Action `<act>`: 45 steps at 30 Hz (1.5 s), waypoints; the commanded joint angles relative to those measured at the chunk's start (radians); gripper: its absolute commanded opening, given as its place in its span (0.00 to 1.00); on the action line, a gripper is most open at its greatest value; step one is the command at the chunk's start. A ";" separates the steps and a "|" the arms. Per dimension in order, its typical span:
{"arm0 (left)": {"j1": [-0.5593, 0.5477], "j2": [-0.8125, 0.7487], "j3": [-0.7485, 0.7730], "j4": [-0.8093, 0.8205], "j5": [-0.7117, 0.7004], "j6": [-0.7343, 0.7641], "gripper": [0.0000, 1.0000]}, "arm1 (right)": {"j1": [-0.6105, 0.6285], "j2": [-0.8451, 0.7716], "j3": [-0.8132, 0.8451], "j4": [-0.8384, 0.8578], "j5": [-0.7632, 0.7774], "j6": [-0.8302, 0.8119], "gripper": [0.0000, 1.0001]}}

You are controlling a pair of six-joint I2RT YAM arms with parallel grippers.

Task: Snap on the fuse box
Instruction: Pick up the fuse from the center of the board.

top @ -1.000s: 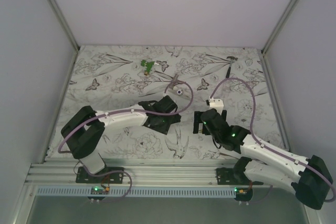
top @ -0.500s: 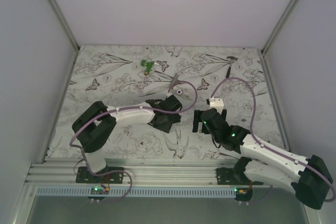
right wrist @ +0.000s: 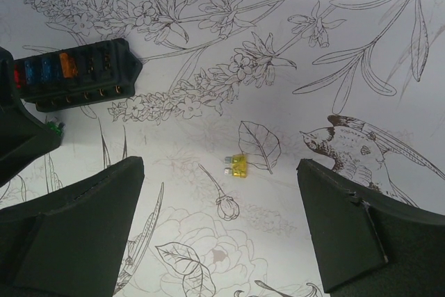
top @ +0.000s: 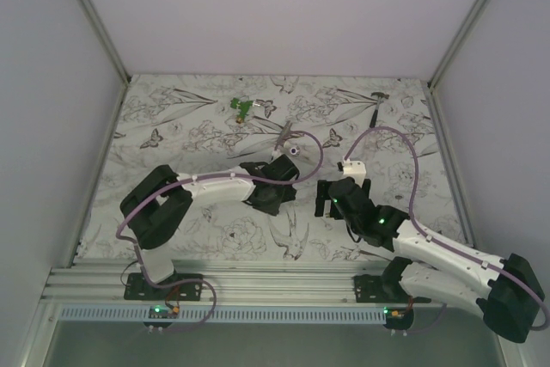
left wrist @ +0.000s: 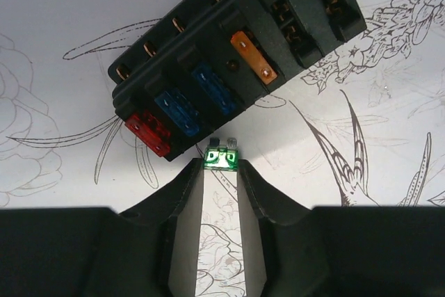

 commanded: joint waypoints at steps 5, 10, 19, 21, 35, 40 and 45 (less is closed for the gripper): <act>-0.005 -0.079 -0.055 -0.002 0.006 -0.112 0.22 | 0.001 0.007 -0.008 0.084 -0.045 -0.008 0.98; -0.002 -0.194 -0.100 0.014 -0.010 -0.250 0.22 | 0.005 0.005 -0.028 0.163 -0.102 -0.031 0.96; 0.030 -0.460 -0.189 0.016 -0.088 -0.558 0.19 | 0.043 -0.002 -0.056 0.359 -0.186 -0.088 0.95; 0.039 -0.501 -0.205 0.017 -0.091 -0.632 0.19 | 0.050 0.002 -0.067 0.425 -0.209 -0.105 0.94; 0.049 -0.626 -0.244 0.016 -0.151 -1.043 0.11 | 0.116 0.075 -0.213 1.042 -0.257 -0.142 0.79; 0.048 -0.630 -0.230 0.016 -0.148 -1.093 0.11 | 0.151 0.141 -0.202 1.163 -0.251 -0.166 0.72; 0.047 -0.631 -0.205 0.017 -0.127 -1.107 0.10 | 0.174 0.231 -0.177 1.242 -0.231 -0.154 0.63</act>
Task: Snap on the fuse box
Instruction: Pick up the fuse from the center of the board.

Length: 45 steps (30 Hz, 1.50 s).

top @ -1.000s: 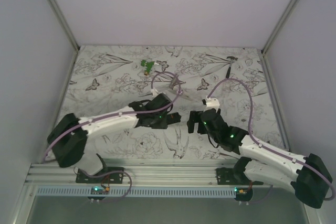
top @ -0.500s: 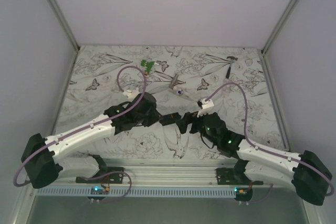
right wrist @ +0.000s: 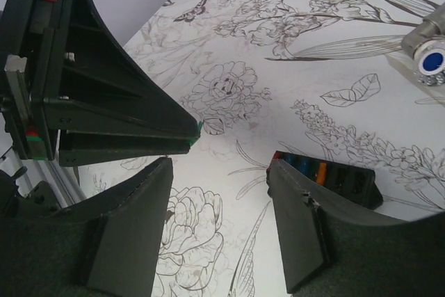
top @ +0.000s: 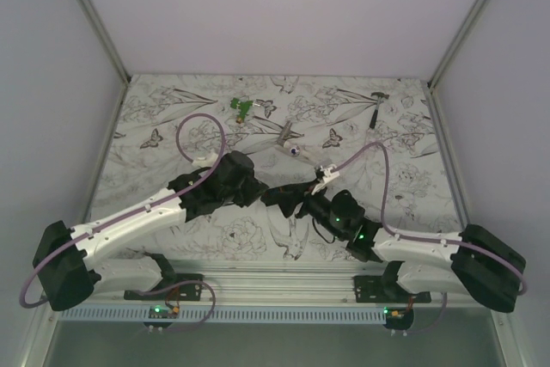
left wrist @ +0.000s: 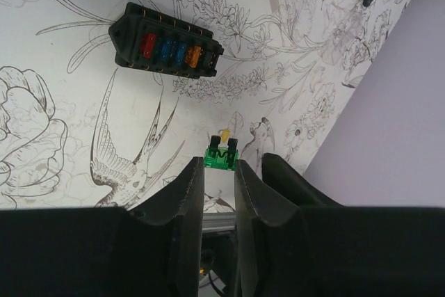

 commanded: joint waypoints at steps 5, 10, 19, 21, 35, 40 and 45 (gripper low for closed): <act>0.007 -0.024 0.031 -0.008 0.007 -0.050 0.08 | 0.038 0.131 0.064 0.220 0.039 0.001 0.57; 0.007 -0.023 0.036 -0.008 0.019 -0.052 0.07 | 0.050 0.180 0.075 0.297 0.038 0.027 0.55; 0.007 -0.031 0.036 -0.007 0.053 -0.073 0.05 | 0.057 0.237 0.072 0.362 0.109 0.104 0.49; 0.007 -0.035 0.035 -0.007 0.057 -0.075 0.05 | 0.058 0.250 0.074 0.373 0.126 0.120 0.47; 0.005 -0.067 0.022 -0.006 0.086 -0.100 0.05 | 0.059 0.317 0.073 0.449 0.181 0.165 0.31; 0.001 -0.046 0.024 0.007 0.136 -0.111 0.04 | 0.060 0.329 0.081 0.471 0.208 0.143 0.27; -0.009 -0.032 0.035 0.021 0.177 -0.106 0.04 | 0.060 0.351 0.099 0.474 0.230 0.107 0.18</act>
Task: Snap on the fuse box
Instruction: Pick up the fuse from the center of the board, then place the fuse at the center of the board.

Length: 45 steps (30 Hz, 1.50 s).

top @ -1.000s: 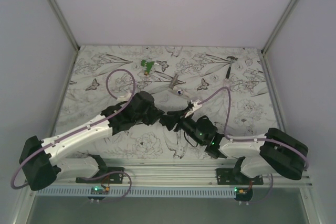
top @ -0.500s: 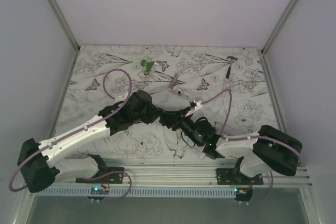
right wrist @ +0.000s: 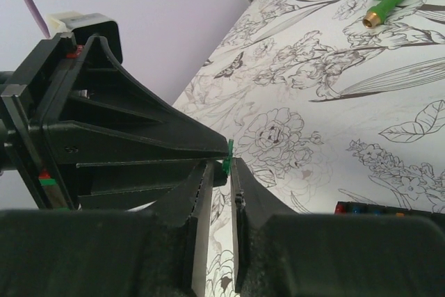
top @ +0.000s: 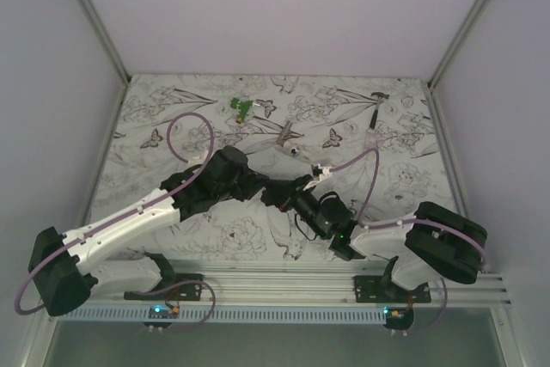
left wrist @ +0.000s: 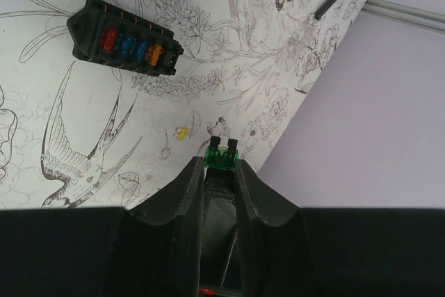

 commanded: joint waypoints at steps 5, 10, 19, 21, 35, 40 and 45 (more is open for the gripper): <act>-0.031 0.007 0.014 0.002 0.163 -0.002 0.05 | -0.006 0.034 0.054 0.011 0.118 -0.082 0.05; -0.028 0.001 0.001 0.003 0.151 0.004 0.11 | -0.008 0.018 0.055 -0.025 0.088 -0.115 0.00; 0.043 -0.050 -0.049 0.000 0.105 0.097 0.45 | -0.068 -0.105 0.073 -0.378 -0.024 -0.119 0.00; 0.071 -0.059 -0.059 -0.001 0.107 0.138 0.48 | -0.089 -0.145 0.083 -0.499 -0.054 -0.129 0.00; 0.258 0.054 -0.087 -0.021 0.287 0.506 0.63 | -0.389 -0.310 0.197 -1.246 -0.149 -0.180 0.09; 0.308 0.064 -0.080 -0.030 0.302 0.623 0.71 | -0.531 -0.289 0.285 -1.344 -0.151 -0.244 0.22; 0.353 0.071 -0.080 -0.043 0.297 0.722 0.82 | -0.660 -0.181 0.411 -1.334 -0.154 -0.302 0.38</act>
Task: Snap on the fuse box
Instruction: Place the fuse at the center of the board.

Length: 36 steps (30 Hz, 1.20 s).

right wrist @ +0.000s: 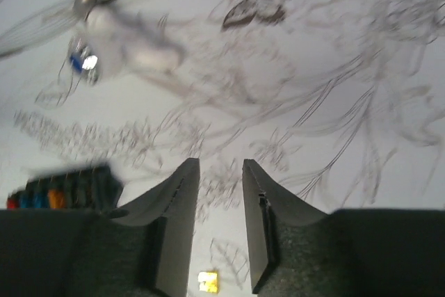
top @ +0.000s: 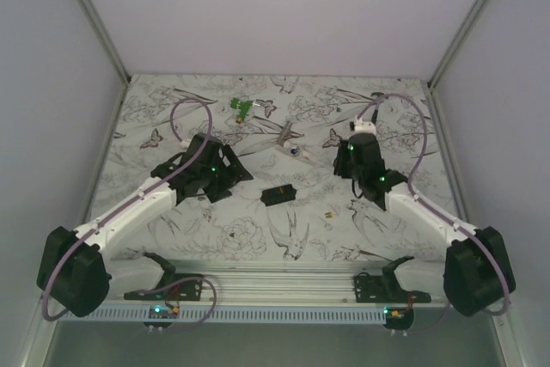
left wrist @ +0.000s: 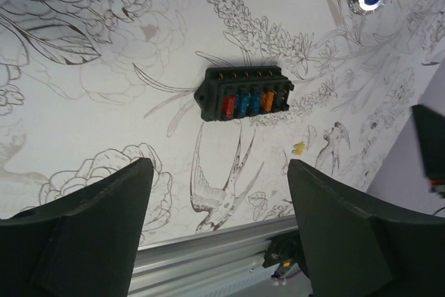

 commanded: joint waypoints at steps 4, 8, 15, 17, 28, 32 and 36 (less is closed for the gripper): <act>0.058 0.028 -0.009 -0.040 0.017 0.188 0.92 | -0.128 0.249 0.227 0.060 0.037 -0.121 0.47; 0.075 0.051 0.003 -0.046 0.019 0.239 0.99 | -0.190 0.485 0.396 0.112 0.041 -0.151 0.49; 0.109 0.127 0.021 -0.057 0.027 0.290 1.00 | -0.242 0.829 0.730 0.108 0.090 -0.150 0.52; 0.119 0.141 0.026 -0.060 0.038 0.297 1.00 | -0.249 0.906 0.818 0.093 0.102 -0.147 0.53; 0.139 0.220 0.053 -0.065 0.074 0.311 1.00 | -0.266 1.226 1.304 -0.134 0.153 -0.127 0.51; 0.141 0.243 0.061 -0.065 0.086 0.311 1.00 | -0.266 1.292 1.415 -0.209 0.175 -0.105 0.47; 0.142 0.250 0.063 -0.066 0.098 0.309 1.00 | -0.268 1.321 1.443 -0.246 0.179 -0.082 0.43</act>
